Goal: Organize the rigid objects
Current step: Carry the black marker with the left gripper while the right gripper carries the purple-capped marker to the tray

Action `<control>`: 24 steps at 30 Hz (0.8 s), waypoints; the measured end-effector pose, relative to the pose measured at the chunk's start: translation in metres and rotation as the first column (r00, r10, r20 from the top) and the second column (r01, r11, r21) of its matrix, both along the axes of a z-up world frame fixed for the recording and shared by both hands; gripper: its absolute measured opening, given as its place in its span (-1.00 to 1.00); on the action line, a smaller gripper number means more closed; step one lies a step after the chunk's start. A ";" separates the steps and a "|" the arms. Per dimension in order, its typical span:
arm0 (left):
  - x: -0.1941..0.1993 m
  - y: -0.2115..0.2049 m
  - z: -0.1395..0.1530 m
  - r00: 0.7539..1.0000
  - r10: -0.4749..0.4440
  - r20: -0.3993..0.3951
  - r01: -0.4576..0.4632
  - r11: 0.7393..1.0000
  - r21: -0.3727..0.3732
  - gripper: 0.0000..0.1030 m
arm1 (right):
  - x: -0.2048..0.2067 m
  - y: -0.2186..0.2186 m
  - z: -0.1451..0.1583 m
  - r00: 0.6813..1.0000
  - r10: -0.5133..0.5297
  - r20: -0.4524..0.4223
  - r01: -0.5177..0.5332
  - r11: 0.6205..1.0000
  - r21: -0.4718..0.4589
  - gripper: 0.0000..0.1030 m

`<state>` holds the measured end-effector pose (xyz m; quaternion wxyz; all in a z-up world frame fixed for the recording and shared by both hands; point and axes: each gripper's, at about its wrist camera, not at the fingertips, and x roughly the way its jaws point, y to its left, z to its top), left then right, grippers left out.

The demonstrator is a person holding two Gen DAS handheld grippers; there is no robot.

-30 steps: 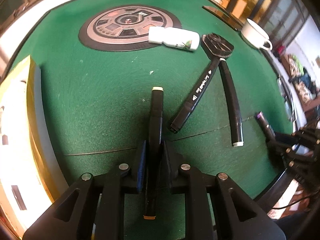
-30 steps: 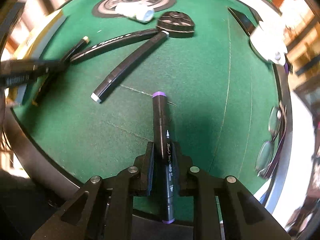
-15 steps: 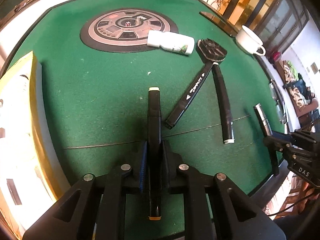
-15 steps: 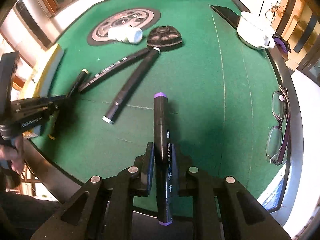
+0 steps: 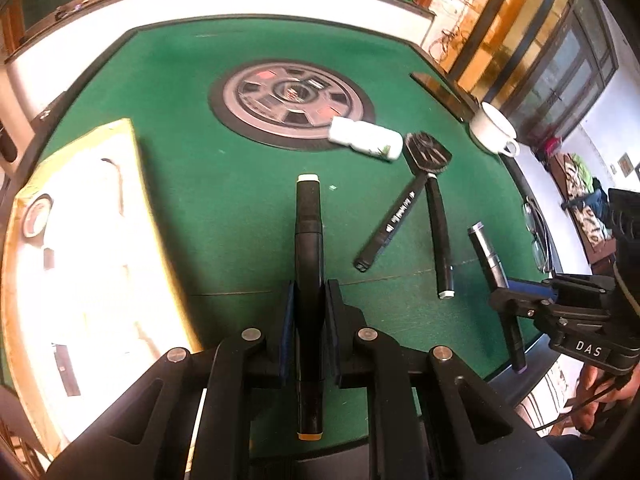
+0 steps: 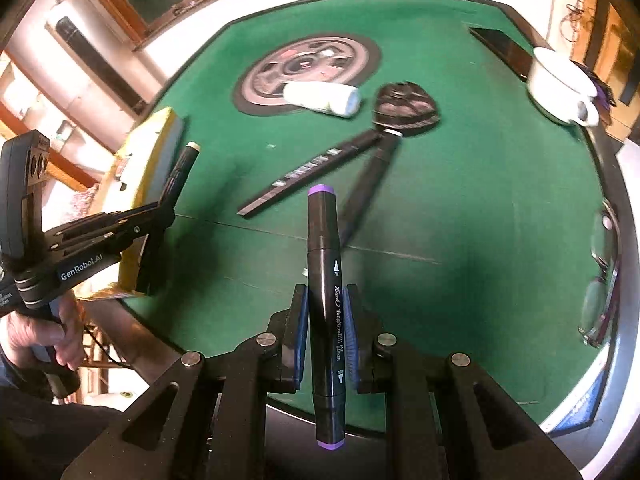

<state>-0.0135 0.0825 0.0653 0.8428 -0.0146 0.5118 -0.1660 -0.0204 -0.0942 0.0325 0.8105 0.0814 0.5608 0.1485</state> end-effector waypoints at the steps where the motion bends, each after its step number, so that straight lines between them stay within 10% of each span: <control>1: -0.001 0.007 0.004 1.000 0.014 0.009 -0.014 1.000 -0.007 -0.76 | 0.002 0.006 0.002 1.000 0.012 0.004 -0.012 1.000 0.004 -0.71; 24: -0.022 0.162 0.022 0.948 0.317 0.031 -0.315 0.947 -0.066 -0.76 | 0.037 0.190 0.032 0.944 0.325 0.058 -0.329 0.941 0.081 -0.71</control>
